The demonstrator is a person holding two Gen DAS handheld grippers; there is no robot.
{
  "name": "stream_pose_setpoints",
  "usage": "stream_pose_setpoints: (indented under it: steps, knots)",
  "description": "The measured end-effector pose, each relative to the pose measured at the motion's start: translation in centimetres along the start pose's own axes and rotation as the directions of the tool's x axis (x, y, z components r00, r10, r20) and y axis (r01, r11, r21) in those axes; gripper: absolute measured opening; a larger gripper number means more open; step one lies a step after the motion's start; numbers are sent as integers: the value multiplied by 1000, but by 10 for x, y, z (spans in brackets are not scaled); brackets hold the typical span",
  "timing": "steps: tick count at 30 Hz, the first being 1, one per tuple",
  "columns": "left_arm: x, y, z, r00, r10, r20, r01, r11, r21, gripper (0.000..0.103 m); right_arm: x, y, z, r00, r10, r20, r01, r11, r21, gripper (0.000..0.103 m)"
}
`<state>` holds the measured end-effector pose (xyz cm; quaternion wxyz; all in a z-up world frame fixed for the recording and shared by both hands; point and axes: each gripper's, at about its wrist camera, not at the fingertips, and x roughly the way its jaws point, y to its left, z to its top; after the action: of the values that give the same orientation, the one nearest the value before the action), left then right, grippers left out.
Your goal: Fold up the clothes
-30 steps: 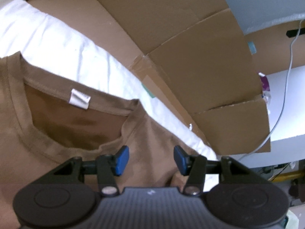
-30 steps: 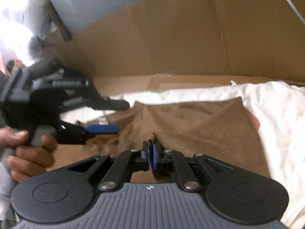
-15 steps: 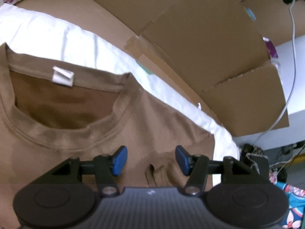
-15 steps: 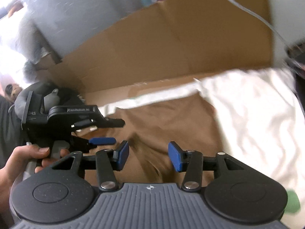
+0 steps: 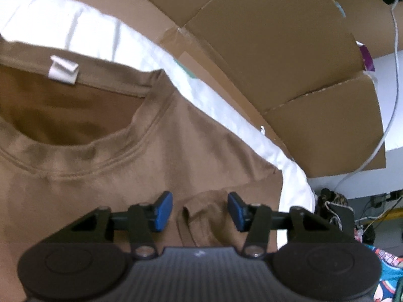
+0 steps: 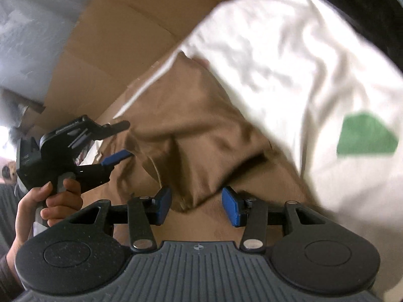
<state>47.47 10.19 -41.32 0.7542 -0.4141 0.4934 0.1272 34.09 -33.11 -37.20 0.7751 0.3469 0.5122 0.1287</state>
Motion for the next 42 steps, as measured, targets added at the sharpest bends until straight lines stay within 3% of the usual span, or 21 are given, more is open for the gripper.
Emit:
stream_pose_setpoints:
  steps: [5,14,20,21,23,24,25,27,34,42]
  knots:
    - [2,8,2,1000,-9,0,9,999,-38,33,15,-9,-9,999,36,-22,-33,991,130,51]
    - [-12,11,-2,999,-44,6,44,999,-26,33,23,-21,-17,997,71,22,-75,940,332,51]
    - [-13,11,-8,999,-48,1,48,999,-5,34,23,-20,-21,997,68,35,-76,933,353,50]
    - [-12,11,-8,999,-41,2,41,999,-3,34,23,-20,-21,997,66,35,-74,933,353,46]
    - [-9,11,-9,1000,-27,9,27,1000,-5,27,22,-27,-20,998,55,29,-62,926,373,17]
    - [-8,11,-10,1000,-19,17,19,1000,-9,22,21,-32,-19,998,54,24,-59,921,386,10]
    - [-7,12,-10,1000,-7,30,8,1000,-14,10,20,-36,-18,998,54,19,-57,916,398,10]
    - [-6,12,-10,999,13,43,-12,1000,-20,6,15,-35,-19,998,60,19,-63,923,379,2]
    - [-21,6,-10,997,17,80,-16,1000,-12,3,0,-34,-18,997,75,7,-73,945,320,1]
    - [-36,12,-14,997,15,81,-15,1000,1,2,2,-37,-18,999,36,-25,-27,957,288,0]
